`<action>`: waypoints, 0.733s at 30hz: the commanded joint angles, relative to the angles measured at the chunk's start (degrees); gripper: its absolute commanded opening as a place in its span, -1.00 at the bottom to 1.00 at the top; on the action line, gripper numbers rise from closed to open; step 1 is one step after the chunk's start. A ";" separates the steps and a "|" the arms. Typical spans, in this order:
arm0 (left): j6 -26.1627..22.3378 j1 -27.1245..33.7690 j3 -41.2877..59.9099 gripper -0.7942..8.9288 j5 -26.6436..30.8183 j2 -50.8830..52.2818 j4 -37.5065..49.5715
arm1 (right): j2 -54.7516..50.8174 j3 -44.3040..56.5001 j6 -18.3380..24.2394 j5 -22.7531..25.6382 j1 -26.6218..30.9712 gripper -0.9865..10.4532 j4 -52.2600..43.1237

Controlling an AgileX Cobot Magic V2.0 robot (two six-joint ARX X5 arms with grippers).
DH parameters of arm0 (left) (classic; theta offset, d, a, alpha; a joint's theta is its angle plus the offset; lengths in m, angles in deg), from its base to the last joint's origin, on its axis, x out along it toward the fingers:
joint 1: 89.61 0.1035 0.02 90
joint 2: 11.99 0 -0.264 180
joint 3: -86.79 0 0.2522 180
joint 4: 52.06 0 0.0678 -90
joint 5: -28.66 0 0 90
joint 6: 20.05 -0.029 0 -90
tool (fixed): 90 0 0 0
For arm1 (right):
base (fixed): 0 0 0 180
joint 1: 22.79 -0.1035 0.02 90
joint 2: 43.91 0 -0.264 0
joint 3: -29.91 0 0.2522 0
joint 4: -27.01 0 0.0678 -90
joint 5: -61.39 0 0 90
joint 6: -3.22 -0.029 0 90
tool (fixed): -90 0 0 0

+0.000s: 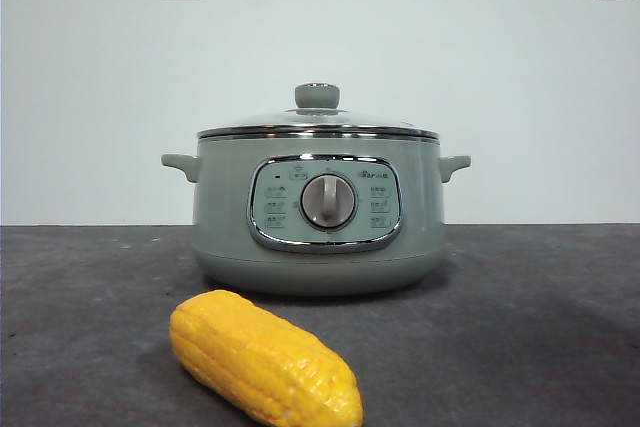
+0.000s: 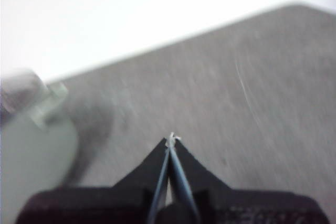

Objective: Pick up the corn,open the lid,put the corn in the pot,close the lid

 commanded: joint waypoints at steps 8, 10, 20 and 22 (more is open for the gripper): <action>7.17 0.20 -12.17 -0.85 -7.58 -11.06 0.83 | 7.61 -16.74 -1.38 -0.66 0.02 -0.84 4.35; 7.80 0.20 -14.69 -0.84 -10.47 -13.44 0.83 | 10.14 -21.29 -1.27 -1.05 0.02 -0.84 7.63; 9.51 0.20 -22.99 -0.85 -22.82 -24.72 0.74 | 20.31 -39.54 -1.40 -2.21 0.02 -0.83 26.62; 9.49 0.17 -24.76 -0.85 -25.29 -26.77 -0.94 | 21.77 -41.44 -0.66 -6.19 0.00 -0.83 28.37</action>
